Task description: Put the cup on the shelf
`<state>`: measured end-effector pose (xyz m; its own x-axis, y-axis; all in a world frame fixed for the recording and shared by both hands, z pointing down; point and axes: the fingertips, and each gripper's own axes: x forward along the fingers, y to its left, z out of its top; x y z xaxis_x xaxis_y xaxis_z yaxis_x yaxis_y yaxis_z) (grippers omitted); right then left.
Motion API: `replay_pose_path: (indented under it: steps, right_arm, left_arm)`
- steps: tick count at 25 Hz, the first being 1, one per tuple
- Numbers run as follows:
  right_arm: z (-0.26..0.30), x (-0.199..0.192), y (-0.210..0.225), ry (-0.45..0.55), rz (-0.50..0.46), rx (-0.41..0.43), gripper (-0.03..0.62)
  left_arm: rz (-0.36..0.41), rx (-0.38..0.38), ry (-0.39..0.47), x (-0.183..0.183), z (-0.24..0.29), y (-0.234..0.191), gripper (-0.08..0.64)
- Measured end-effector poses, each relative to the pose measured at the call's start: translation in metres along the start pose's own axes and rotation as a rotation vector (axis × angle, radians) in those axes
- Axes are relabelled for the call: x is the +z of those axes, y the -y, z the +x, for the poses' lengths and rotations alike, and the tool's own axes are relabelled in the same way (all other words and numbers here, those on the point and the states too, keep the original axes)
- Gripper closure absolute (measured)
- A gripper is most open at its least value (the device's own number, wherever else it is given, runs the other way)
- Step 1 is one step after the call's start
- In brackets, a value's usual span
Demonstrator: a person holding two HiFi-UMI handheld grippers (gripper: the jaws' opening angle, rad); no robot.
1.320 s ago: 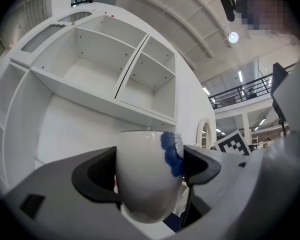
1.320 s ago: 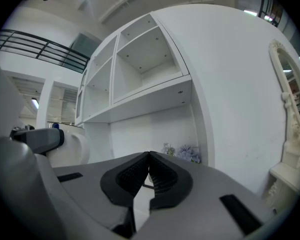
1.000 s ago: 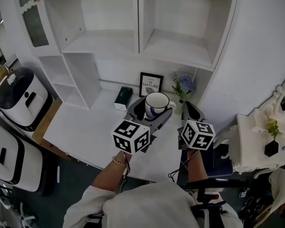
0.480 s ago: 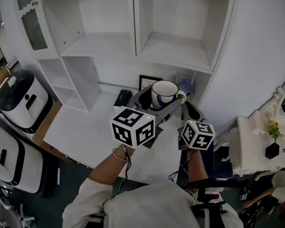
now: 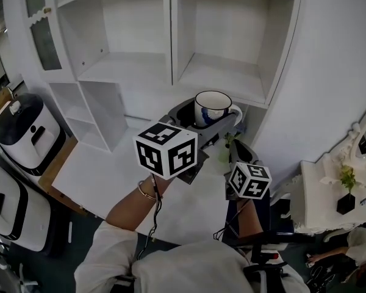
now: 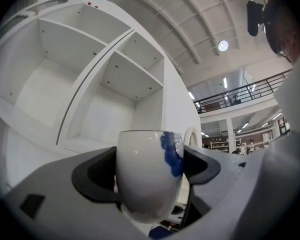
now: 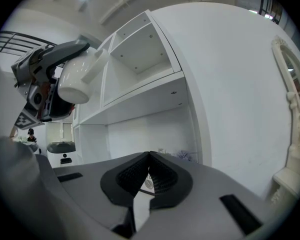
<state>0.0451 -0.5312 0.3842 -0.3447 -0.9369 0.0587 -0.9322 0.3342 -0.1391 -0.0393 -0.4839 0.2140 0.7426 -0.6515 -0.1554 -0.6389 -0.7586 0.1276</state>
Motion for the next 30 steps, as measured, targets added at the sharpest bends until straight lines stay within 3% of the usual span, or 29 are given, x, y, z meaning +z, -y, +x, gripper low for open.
replay_pose_path:
  steps: [11, 24, 30]
  right_arm:
    - [0.006, 0.0, 0.001, -0.023, -0.013, 0.011, 0.571]
    - [0.019, -0.002, 0.006, -0.036, -0.014, -0.004, 0.571]
    - [0.025, -0.004, 0.01, -0.04, -0.013, -0.008, 0.571]
  left_arm:
    - [0.017, -0.045, 0.037, 0.044, 0.021, 0.002, 0.167]
    - [0.027, -0.068, -0.05, 0.07, 0.066, -0.022, 0.167]
    - [-0.011, -0.094, -0.075, 0.083, 0.095, -0.036, 0.167]
